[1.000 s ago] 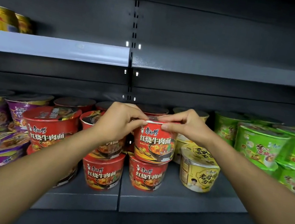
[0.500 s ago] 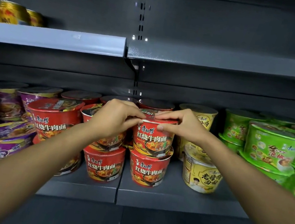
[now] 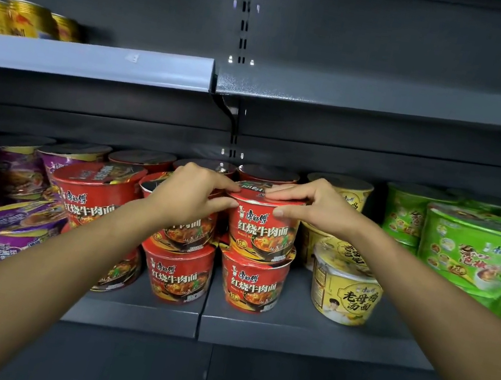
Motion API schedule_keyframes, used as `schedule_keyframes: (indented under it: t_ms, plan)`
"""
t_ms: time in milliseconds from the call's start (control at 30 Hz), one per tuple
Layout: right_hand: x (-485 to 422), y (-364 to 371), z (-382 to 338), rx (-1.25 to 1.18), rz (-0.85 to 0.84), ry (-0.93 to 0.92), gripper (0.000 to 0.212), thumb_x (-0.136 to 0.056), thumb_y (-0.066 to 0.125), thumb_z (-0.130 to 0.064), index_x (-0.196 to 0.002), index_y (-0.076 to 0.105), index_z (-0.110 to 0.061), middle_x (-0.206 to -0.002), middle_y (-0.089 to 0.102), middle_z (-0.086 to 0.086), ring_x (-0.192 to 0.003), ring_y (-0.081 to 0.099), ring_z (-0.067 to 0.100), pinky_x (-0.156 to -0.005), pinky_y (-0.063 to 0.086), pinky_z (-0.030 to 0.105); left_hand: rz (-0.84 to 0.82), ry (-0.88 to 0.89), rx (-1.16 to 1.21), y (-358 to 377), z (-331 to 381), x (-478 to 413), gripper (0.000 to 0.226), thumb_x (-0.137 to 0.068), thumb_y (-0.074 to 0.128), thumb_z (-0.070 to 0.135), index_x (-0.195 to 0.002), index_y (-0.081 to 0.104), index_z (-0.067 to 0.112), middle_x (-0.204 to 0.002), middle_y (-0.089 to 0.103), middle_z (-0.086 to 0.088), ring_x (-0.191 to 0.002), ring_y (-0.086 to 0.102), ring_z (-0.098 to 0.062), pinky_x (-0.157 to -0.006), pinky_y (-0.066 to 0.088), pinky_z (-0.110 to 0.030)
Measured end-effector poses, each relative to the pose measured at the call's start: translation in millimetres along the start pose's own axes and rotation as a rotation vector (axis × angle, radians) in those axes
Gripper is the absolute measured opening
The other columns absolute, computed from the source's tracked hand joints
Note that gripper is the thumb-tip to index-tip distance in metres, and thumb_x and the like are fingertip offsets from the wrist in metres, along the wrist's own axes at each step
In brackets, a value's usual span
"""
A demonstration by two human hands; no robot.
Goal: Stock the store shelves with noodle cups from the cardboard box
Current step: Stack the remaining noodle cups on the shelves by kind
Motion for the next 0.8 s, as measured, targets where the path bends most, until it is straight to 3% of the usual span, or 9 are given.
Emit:
schedule_keyframes:
  t_ms: [300,500,800]
  plan:
    - [-1.9,-2.3,0.8,0.012,-0.018,0.003,0.033,-0.076,0.076,-0.019,-0.109,0.071,-0.024,-0.112,0.067,-0.013,-0.107,0.061,0.002,-0.087,0.053,0.025,0.041,0.044,0.009,3.1,-6.7,1.2,0.035,-0.091,0.059,0.010,-0.124,0.063,0.020,-0.121,0.066,0.000,-0.111,0.063,-0.018,-0.096,0.050,-0.031]
    - [-2.4,-4.8,0.5,0.029,-0.029,0.001,0.035,-0.078,0.074,-0.017,-0.113,0.070,-0.022,-0.115,0.065,-0.013,-0.108,0.058,0.000,-0.082,0.053,0.017,0.051,0.050,0.013,3.9,-7.0,1.0,0.037,-0.090,0.060,0.006,-0.124,0.062,0.020,-0.121,0.066,-0.001,-0.111,0.063,-0.019,-0.096,0.050,-0.030]
    - [-1.1,-4.0,1.9,-0.047,-0.042,0.035,0.033,-0.079,0.073,-0.013,-0.110,0.070,-0.021,-0.115,0.066,-0.012,-0.107,0.060,0.004,-0.083,0.055,0.022,0.047,0.030,0.012,4.7,-5.1,2.1,0.036,-0.091,0.059,0.008,-0.125,0.062,0.020,-0.123,0.064,-0.002,-0.113,0.062,-0.021,-0.096,0.050,-0.034]
Point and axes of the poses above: each hand's wrist, its own x-axis away from the middle knuckle, its own y-axis out of the palm, z = x × y, the point moved 2 cm from there along -x, towards the middle knuckle
